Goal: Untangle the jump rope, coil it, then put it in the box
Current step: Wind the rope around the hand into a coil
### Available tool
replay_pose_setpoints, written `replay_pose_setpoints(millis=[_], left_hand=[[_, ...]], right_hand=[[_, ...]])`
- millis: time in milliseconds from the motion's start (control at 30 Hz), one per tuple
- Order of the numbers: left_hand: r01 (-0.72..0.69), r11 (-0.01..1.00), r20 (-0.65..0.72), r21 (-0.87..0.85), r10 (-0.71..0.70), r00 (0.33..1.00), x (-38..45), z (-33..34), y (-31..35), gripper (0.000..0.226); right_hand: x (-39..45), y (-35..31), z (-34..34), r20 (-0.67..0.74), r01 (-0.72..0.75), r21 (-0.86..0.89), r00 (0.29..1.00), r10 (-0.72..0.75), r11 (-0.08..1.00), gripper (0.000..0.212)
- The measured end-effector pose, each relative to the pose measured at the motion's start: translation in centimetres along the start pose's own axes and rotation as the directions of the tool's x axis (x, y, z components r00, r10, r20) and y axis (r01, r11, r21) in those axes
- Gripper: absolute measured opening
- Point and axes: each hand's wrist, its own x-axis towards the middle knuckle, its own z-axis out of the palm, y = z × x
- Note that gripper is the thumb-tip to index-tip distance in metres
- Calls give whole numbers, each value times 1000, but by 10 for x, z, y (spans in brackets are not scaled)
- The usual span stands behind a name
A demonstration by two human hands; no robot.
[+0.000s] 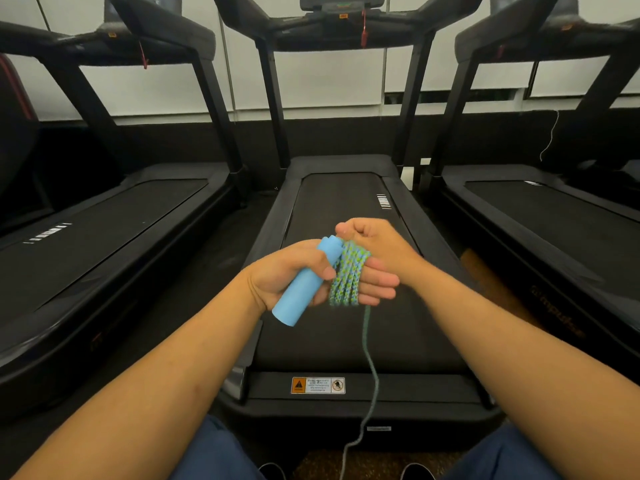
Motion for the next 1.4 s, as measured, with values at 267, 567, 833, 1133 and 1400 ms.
replay_pose_setpoints(millis=[267,567,833,1133,1400], left_hand=[[-344,844,-103,-411,332,938,-2,-2,14,78],[-296,954,-393,-39,257,883,-1,-31,2,61],[-21,993,-110,116,34,993,1,7,-2,52],[-22,999,-116,44,27,993,2,13,1,52],[-267,940,-239,-211,215,947,-9,-1,15,70]], right_hand=[[-14,11,44,149,-146,222,982,114,964,30],[-37,-32,19,318,-81,-8,945,79,997,30],[-27,-37,-15,124,64,-50,991,-58,997,30],[-20,4,-16,181,-31,1,983,30,1000,46],[-28,9,10,486,-240,-24,846,221,970,30]])
